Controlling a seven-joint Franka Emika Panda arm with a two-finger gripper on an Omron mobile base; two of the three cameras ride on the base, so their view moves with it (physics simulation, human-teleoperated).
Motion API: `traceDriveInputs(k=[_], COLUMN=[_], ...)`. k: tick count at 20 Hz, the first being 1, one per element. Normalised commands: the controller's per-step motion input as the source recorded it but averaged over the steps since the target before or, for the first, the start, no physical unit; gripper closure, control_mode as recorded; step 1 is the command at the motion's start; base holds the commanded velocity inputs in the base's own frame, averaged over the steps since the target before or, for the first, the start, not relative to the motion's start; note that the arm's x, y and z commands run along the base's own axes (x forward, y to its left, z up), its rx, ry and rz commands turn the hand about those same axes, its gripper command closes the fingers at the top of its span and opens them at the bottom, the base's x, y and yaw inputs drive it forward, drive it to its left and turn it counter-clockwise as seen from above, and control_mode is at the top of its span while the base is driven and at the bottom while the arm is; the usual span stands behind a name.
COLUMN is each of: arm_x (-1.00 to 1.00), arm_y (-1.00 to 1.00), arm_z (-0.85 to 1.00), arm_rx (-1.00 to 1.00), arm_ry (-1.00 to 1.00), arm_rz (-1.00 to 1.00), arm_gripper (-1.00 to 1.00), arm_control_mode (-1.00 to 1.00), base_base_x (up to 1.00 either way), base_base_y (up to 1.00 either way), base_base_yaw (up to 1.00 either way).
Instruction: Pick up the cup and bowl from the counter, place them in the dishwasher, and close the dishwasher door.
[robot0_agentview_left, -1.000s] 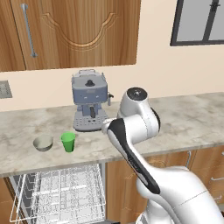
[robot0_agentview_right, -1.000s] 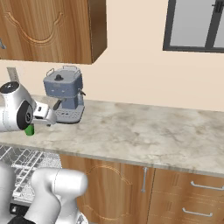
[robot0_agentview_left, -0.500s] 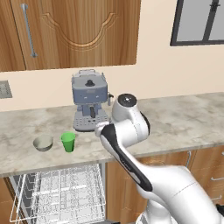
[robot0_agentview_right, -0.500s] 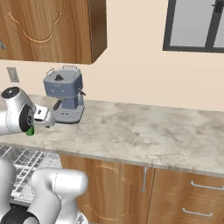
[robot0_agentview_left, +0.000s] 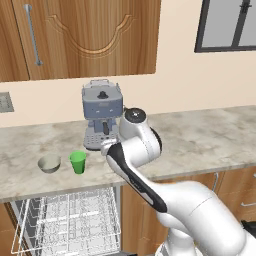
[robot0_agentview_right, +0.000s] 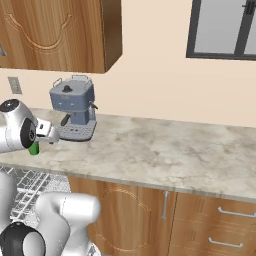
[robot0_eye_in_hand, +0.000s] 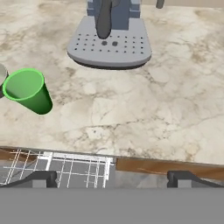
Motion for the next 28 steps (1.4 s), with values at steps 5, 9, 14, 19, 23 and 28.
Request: traceDriveInputs(k=[5, 9, 14, 19, 23, 28], arm_x=[0.13, 0.09, 0.06, 0.06, 0.09, 0.16], arm_y=[0.21, 0.25, 0.26, 0.19, 0.19, 0.17], arm_z=[0.00, -0.05, -0.06, -0.08, -0.11, -0.13], arm_rx=[0.00, 0.00, 0.00, 0.00, 0.00, 0.00], arm_ry=[0.00, 0.00, 0.00, 0.00, 0.00, 0.00], arm_rz=[0.00, 0.00, 0.00, 0.00, 0.00, 0.00], arm_gripper=[-1.00, -1.00, -1.00, -1.00, -1.00, -1.00], arm_control_mode=[-1.00, -1.00, -1.00, -1.00, -1.00, -1.00], base_base_x=[0.00, 0.00, 0.00, 0.00, 0.00, 0.00], base_base_y=[0.00, 0.00, 0.00, 0.00, 0.00, 0.00], base_base_yaw=[0.00, 0.00, 0.00, 0.00, 0.00, 0.00])
